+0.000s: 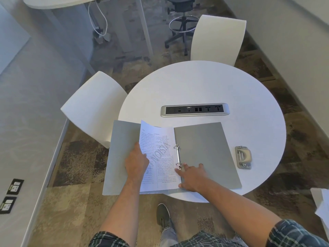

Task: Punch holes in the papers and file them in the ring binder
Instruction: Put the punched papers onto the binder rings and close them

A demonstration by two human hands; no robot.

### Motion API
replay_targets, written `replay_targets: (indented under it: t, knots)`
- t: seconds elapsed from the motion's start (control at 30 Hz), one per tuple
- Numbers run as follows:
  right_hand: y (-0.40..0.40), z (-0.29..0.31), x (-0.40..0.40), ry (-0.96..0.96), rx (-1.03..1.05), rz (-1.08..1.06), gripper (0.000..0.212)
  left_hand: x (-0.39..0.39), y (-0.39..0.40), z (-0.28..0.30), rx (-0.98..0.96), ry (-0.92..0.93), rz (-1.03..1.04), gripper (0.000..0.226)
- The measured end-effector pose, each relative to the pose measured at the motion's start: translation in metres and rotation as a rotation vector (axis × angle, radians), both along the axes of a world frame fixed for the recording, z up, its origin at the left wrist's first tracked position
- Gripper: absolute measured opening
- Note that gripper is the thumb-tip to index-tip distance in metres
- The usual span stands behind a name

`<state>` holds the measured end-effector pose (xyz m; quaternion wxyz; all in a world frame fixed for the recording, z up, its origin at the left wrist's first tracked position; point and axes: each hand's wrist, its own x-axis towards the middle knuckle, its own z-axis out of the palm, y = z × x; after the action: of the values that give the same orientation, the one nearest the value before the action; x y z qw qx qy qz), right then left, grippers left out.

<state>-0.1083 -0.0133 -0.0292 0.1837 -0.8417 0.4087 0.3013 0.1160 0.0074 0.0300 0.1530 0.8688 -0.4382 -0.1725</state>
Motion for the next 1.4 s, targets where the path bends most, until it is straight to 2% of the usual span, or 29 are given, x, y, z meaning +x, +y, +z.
replay_targets:
  t: [0.2,0.3,0.37,0.43,0.53,0.6,0.67,0.77,0.87,1.0,1.1,1.17,1.3,1.4]
  knots:
    - [0.006,-0.008,-0.004,0.006,0.022,0.017,0.082,-0.004,0.005,-0.001,-0.022,0.106,0.037,0.041]
    - [0.005,-0.009,-0.008,-0.045,0.058,-0.014,0.083,-0.001,0.003,0.004,-0.057,0.266,0.08,0.038]
    - [0.007,-0.009,-0.007,-0.113,0.114,-0.06,0.086,0.001,0.001,0.009,-0.082,0.408,0.106,0.028]
    - [0.011,-0.008,-0.006,-0.234,0.177,-0.17,0.085,-0.002,-0.001,0.012,-0.124,0.6,0.123,0.014]
    - [0.013,-0.003,-0.012,-0.533,0.196,-0.513,0.065,-0.023,-0.003,0.014,-0.143,0.852,0.117,0.015]
    - [0.01,0.004,-0.017,-0.789,0.236,-0.79,0.053,-0.041,-0.008,0.015,-0.116,0.946,0.13,0.012]
    - [0.001,0.013,-0.022,-1.017,0.335,-0.969,0.056,-0.058,-0.015,0.018,-0.079,0.987,0.146,0.017]
    - [-0.006,0.026,-0.028,-1.205,0.519,-0.975,0.072,-0.078,-0.019,0.017,-0.022,1.024,0.097,0.019]
    - [-0.006,0.029,-0.033,-1.232,0.589,-0.919,0.058,-0.096,-0.014,0.014,0.044,1.124,0.033,0.021]
    - [-0.01,0.031,-0.054,-1.311,0.556,-0.926,0.046,-0.114,-0.014,0.013,0.094,1.193,-0.082,0.026]
    - [-0.014,0.026,-0.073,-1.258,0.41,-1.077,0.025,-0.121,-0.017,0.006,0.089,1.139,-0.102,0.034]
    - [-0.018,0.019,-0.084,-1.155,0.308,-1.159,0.018,-0.119,-0.015,-0.002,0.047,0.96,-0.132,0.042]
    - [-0.023,0.012,-0.105,-1.016,0.181,-1.234,0.009,-0.11,-0.009,-0.02,0.042,0.533,-0.119,0.045]
    - [-0.027,0.005,-0.119,-0.914,0.056,-1.269,0.009,-0.107,-0.002,-0.032,0.105,0.439,-0.159,0.035]
